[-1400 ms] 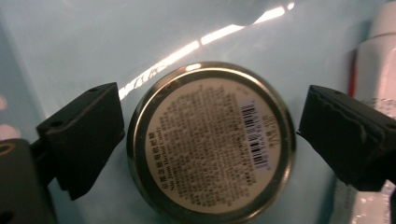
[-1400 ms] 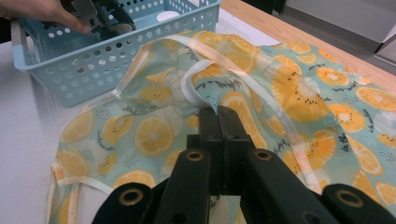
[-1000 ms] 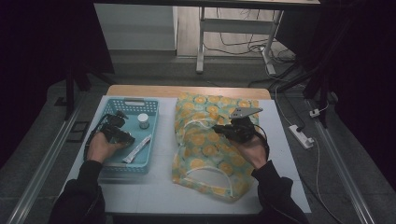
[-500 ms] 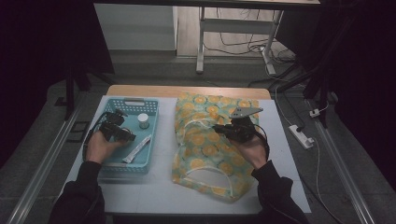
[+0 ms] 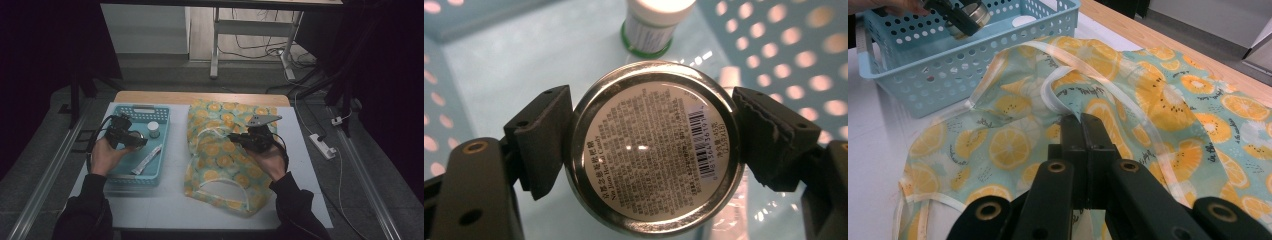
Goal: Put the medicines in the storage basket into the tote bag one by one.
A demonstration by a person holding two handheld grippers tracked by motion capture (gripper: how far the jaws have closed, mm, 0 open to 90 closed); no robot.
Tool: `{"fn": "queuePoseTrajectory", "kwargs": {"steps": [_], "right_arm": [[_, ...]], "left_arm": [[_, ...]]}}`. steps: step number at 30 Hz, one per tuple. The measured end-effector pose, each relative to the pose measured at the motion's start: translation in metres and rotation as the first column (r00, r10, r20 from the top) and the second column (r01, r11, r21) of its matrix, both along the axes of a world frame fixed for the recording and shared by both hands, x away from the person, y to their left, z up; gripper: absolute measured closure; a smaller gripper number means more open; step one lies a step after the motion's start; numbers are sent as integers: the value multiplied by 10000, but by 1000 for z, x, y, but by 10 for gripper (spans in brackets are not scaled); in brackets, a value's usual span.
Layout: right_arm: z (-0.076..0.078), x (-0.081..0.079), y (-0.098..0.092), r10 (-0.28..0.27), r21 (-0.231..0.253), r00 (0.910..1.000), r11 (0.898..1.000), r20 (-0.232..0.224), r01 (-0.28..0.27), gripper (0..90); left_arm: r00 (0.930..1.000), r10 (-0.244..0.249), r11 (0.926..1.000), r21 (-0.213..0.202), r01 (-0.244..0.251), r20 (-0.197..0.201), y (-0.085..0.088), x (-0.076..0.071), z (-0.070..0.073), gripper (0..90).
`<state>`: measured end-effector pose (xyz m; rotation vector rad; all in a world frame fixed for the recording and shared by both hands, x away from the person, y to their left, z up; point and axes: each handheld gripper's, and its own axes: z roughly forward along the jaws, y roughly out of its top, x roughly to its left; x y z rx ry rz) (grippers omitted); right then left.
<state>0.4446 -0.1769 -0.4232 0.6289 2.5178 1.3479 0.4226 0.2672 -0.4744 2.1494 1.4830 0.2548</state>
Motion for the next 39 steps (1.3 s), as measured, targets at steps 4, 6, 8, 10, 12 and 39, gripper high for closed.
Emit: {"fn": "queuePoseTrajectory", "kwargs": {"steps": [4,6,8,10,12,39], "right_arm": [[0,0,0,-2,37,10000,10000,4,2,900],[0,0,0,2,42,10000,10000,-1,-2,900],[0,0,0,2,46,10000,10000,-6,-2,900],[0,0,0,0,45,10000,10000,15,0,900],[0,0,0,-7,58,10000,10000,18,7,900],[1,-1,-1,-65,198,9999,9998,90,64,900]], "left_arm": [[9991,-278,9995,-148,283,333,-6,-5,8,207],[9977,-423,9986,-289,439,529,-9,-8,13,207],[9958,-598,9975,-337,623,693,-13,-10,17,207],[9935,-800,9957,-405,834,804,-18,-13,21,207],[9909,-992,9935,-467,1038,913,-24,-15,24,207],[9288,-3252,9344,-907,3445,1778,-101,-39,51,207]]}}
